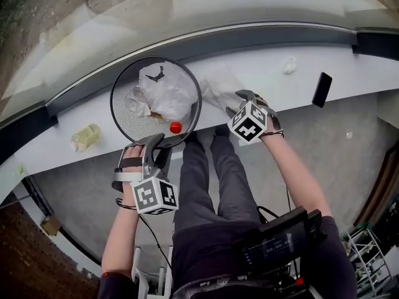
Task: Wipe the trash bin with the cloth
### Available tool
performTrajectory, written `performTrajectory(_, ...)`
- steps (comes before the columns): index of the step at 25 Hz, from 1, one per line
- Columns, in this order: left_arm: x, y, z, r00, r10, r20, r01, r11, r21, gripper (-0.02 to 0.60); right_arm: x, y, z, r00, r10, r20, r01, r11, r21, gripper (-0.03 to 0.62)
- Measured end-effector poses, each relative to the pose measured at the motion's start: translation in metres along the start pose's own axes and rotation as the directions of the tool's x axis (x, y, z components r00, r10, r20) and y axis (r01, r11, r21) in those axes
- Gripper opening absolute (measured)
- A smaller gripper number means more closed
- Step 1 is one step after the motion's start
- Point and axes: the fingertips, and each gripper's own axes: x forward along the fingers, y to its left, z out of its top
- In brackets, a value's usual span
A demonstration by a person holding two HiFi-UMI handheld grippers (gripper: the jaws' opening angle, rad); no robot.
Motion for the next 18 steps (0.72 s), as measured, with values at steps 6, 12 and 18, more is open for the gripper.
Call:
performTrajectory(6, 0.001, 0.006, 0.004, 0.999, 0.039, -0.002, -0.039, 0.999, 0.022, 0.096, 0.056, -0.008, -0.016, 0.995, -0.035, -0.088, 0.026, 0.994, -0.102, 0.222)
performTrajectory(12, 0.000, -0.001, 0.009, 0.999, -0.029, -0.015, 0.029, 0.999, 0.021, 0.067, 0.059, -0.015, -0.014, 0.997, -0.011, -0.078, 0.011, 1.000, 0.001, 0.062)
performTrajectory(18, 0.003, -0.007, 0.025, 0.999, -0.048, 0.009, 0.048, 0.999, -0.024, 0.041, -0.030, -0.029, 0.041, 0.926, 0.090, 0.367, -0.244, 0.885, 0.398, 0.038)
